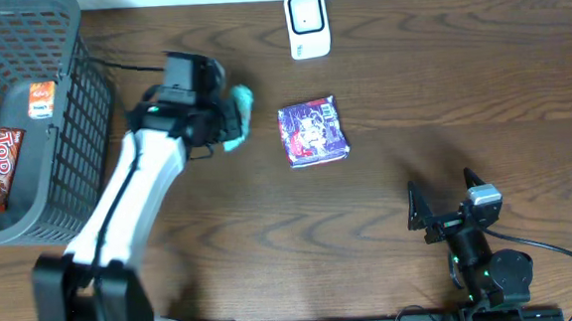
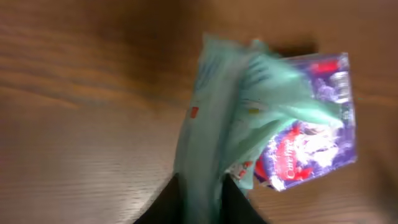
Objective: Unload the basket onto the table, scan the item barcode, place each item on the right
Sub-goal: 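Lower the green wipes pack left of the purple box and release, then move the left gripper back down into the basket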
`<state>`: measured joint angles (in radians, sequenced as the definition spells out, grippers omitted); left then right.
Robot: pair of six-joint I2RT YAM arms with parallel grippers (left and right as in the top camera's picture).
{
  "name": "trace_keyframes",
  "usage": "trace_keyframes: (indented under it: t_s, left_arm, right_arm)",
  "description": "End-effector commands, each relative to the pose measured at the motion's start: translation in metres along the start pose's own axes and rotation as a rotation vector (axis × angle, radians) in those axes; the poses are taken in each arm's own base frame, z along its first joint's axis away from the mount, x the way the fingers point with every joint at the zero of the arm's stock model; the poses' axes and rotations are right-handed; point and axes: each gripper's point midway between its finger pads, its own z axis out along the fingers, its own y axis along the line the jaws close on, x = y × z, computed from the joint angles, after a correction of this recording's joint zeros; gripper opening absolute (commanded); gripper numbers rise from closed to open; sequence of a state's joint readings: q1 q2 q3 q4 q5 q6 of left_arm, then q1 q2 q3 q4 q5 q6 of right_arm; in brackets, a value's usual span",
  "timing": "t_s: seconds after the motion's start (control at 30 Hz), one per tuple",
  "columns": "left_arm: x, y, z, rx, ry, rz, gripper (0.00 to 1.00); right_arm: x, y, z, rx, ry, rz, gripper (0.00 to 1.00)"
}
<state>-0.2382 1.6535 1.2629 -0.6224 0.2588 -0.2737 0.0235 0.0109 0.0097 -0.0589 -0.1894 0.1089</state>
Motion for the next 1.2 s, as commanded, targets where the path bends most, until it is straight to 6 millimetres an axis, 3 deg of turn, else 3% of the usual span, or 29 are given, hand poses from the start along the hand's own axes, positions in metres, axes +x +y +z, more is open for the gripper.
trace_keyframes:
  t_s: [0.0, 0.03, 0.07, 0.17, 0.3, 0.43, 0.57, 0.73, 1.0, 1.1, 1.17]
  left_arm:
    - [0.011, 0.004, 0.025, -0.040, 0.061, 0.024, 0.34]
    - [0.016, 0.004, 0.033, -0.044, 0.084, 0.027, 0.43]
    - [0.020, 0.003, 0.039, -0.047, 0.102, 0.031, 0.60]
    - [0.025, -0.001, 0.048, -0.046, 0.119, 0.045, 0.91]
    - [0.005, -0.012, 0.033, -0.020, 0.048, 0.058, 0.91]
    - [-0.022, -0.021, 0.000, -0.001, -0.062, 0.068, 0.95]
    - [-0.049, -0.013, -0.044, -0.049, -0.207, 0.057, 0.97]
    - [-0.082, 0.007, -0.121, -0.086, -0.420, 0.005, 0.97]
    - [-0.109, 0.043, -0.240, -0.107, -0.764, -0.078, 0.97]
    - [-0.114, 0.064, -0.287, -0.144, -0.906, -0.116, 0.97]
    - [-0.113, 0.089, -0.314, -0.215, -0.983, -0.167, 0.97]
  right_arm:
    - [0.001, -0.001, 0.000, 0.005, -0.001, -0.013, 0.99]
    - [0.001, -0.001, 0.000, 0.005, -0.001, -0.013, 0.99]
    - [0.001, -0.001, 0.000, 0.005, -0.001, -0.013, 0.99]
    - [0.001, -0.001, 0.000, 0.005, -0.001, -0.013, 0.99]
    - [0.001, -0.001, 0.000, 0.005, -0.001, -0.013, 0.99]
    - [0.001, -0.001, 0.000, 0.005, -0.001, -0.013, 0.99]
    - [0.001, -0.001, 0.000, 0.005, -0.001, -0.013, 0.99]
    - [0.001, -0.001, 0.000, 0.005, -0.001, -0.013, 0.99]
    - [0.001, -0.001, 0.000, 0.005, -0.001, -0.013, 0.99]
    - [0.001, -0.001, 0.000, 0.005, -0.001, -0.013, 0.99]
    - [0.001, -0.001, 0.000, 0.005, -0.001, -0.013, 0.99]
